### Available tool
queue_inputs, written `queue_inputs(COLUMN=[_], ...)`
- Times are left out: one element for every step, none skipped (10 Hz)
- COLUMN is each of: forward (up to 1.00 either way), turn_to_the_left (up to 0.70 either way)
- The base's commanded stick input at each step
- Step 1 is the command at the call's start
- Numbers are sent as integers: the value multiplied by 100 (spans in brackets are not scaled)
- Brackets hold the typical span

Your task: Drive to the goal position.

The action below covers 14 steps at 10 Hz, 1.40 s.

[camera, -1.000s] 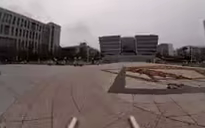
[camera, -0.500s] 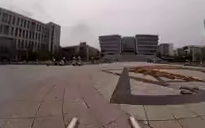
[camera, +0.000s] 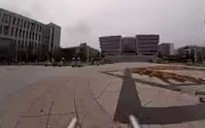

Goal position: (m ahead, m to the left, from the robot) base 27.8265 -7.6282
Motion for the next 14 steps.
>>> queue_inputs(forward=[100, 100, 100, 100, 100, 100, 100, 100, 100, 100, 100, 100, 100, 100], turn_to_the_left=[-16, 0, 0, 0, 0, 0, 0, 0, 0, 0, 0, 0, 0, 0])
